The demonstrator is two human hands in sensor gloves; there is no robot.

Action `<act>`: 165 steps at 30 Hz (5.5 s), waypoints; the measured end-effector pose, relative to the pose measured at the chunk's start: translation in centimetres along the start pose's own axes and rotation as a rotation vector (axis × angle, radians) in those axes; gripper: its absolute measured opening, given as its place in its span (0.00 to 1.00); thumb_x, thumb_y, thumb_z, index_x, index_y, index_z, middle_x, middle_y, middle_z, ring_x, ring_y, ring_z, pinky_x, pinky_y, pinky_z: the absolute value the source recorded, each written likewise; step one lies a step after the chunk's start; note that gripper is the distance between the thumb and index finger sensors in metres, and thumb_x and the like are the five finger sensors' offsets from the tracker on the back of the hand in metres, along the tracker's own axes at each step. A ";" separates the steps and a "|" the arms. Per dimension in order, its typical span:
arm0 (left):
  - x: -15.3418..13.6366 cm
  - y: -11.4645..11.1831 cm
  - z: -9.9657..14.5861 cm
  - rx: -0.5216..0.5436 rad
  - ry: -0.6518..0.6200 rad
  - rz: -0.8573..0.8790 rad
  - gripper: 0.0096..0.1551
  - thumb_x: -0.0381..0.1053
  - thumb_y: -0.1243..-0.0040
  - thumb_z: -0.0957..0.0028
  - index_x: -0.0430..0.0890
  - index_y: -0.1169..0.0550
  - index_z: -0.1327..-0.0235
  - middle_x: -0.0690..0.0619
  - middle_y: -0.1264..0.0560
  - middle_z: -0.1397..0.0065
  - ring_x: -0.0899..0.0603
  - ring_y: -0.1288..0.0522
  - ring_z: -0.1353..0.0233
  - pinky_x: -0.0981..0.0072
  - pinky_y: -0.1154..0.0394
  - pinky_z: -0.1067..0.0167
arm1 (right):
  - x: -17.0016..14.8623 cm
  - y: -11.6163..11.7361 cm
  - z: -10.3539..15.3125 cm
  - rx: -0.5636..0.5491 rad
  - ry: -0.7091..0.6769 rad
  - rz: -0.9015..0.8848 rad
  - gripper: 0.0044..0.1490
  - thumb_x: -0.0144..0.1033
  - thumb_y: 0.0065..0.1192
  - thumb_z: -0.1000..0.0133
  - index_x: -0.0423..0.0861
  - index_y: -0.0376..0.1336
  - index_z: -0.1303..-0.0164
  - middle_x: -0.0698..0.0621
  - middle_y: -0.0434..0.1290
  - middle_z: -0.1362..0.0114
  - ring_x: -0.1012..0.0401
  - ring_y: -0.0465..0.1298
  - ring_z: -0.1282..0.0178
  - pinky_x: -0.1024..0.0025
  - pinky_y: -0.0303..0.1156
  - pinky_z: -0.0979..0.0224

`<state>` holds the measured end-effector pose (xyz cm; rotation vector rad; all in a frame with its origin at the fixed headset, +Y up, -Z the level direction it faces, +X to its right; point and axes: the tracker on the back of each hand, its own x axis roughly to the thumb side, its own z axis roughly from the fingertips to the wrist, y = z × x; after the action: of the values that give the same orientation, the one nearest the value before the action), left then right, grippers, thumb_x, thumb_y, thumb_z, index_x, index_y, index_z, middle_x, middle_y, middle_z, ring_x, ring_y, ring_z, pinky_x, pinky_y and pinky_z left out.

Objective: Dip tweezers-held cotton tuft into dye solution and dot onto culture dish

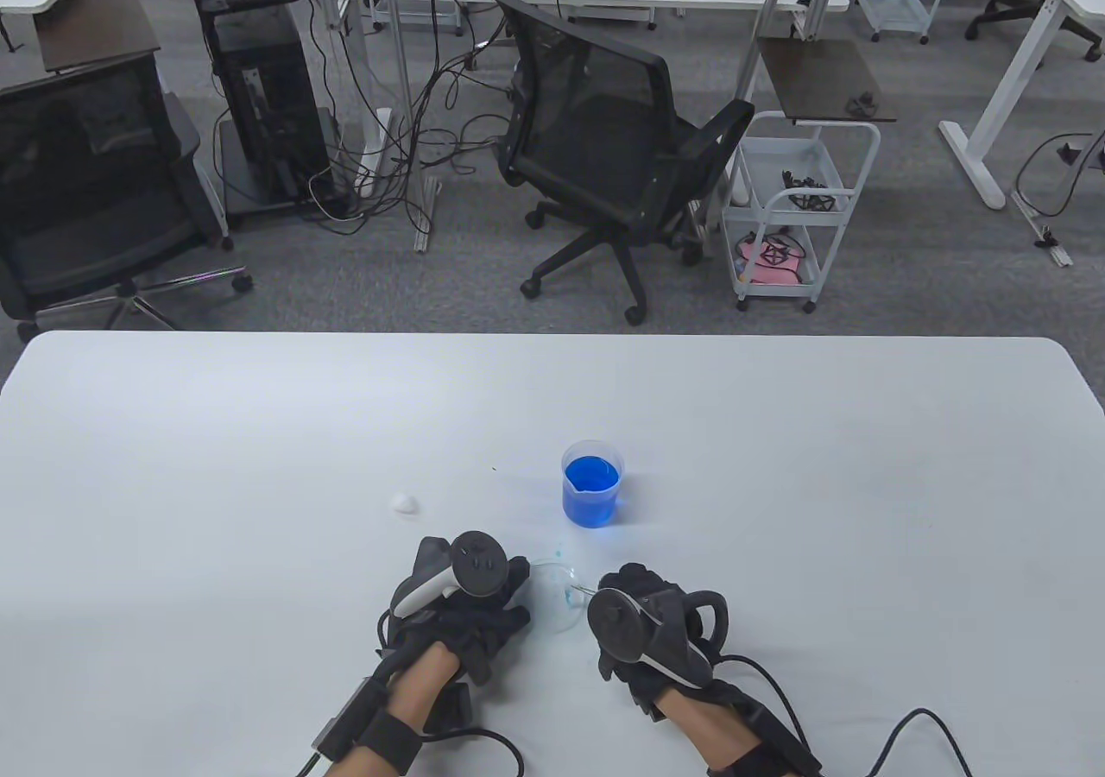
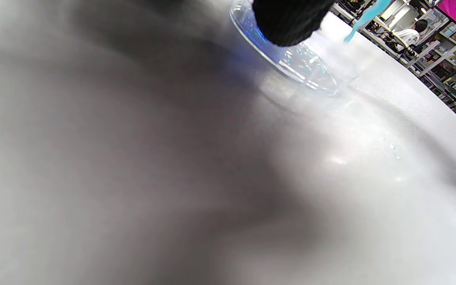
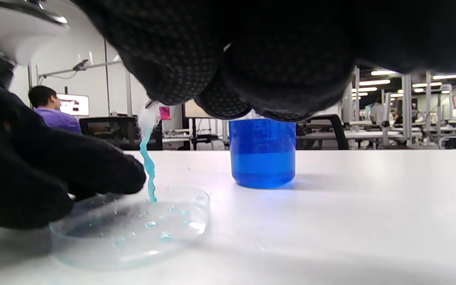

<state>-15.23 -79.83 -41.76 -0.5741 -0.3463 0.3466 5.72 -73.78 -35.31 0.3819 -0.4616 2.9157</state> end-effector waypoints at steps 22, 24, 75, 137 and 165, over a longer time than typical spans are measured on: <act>0.0 0.0 0.0 -0.005 0.002 0.001 0.40 0.54 0.48 0.32 0.52 0.53 0.16 0.32 0.64 0.13 0.23 0.66 0.20 0.20 0.64 0.33 | 0.9 2.8 -0.4 0.109 -0.046 0.051 0.25 0.37 0.75 0.63 0.35 0.82 0.65 0.36 0.84 0.52 0.60 0.83 0.71 0.66 0.84 0.71; 0.0 0.0 0.0 -0.005 0.003 -0.001 0.40 0.54 0.48 0.32 0.52 0.53 0.16 0.32 0.64 0.13 0.23 0.66 0.20 0.20 0.64 0.33 | 0.8 1.6 -0.3 0.058 -0.039 0.013 0.25 0.37 0.75 0.63 0.35 0.82 0.65 0.36 0.84 0.52 0.60 0.83 0.71 0.66 0.84 0.71; 0.2 -0.2 0.0 -0.006 0.001 -0.002 0.40 0.54 0.49 0.33 0.52 0.54 0.16 0.32 0.64 0.13 0.23 0.66 0.20 0.20 0.64 0.33 | 2.1 3.0 -2.0 0.057 -0.046 0.045 0.25 0.37 0.75 0.64 0.35 0.82 0.65 0.36 0.84 0.52 0.61 0.83 0.71 0.66 0.84 0.71; 0.2 -0.2 0.1 -0.008 0.005 -0.001 0.40 0.54 0.49 0.32 0.52 0.54 0.16 0.32 0.64 0.13 0.23 0.66 0.20 0.20 0.64 0.33 | -0.7 1.7 -2.8 -0.005 0.054 -0.002 0.25 0.37 0.75 0.63 0.35 0.82 0.65 0.36 0.84 0.52 0.61 0.83 0.71 0.66 0.84 0.71; 0.2 -0.2 0.1 -0.010 0.008 -0.004 0.40 0.54 0.49 0.32 0.52 0.54 0.16 0.33 0.64 0.13 0.24 0.66 0.20 0.20 0.64 0.33 | -1.1 1.5 -2.0 0.001 0.047 0.027 0.25 0.38 0.75 0.64 0.35 0.82 0.65 0.36 0.84 0.52 0.61 0.83 0.71 0.66 0.84 0.72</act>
<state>-15.05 -79.84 -41.56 -0.5843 -0.3414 0.3387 6.00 -74.64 -37.82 0.3092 -0.4620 2.9443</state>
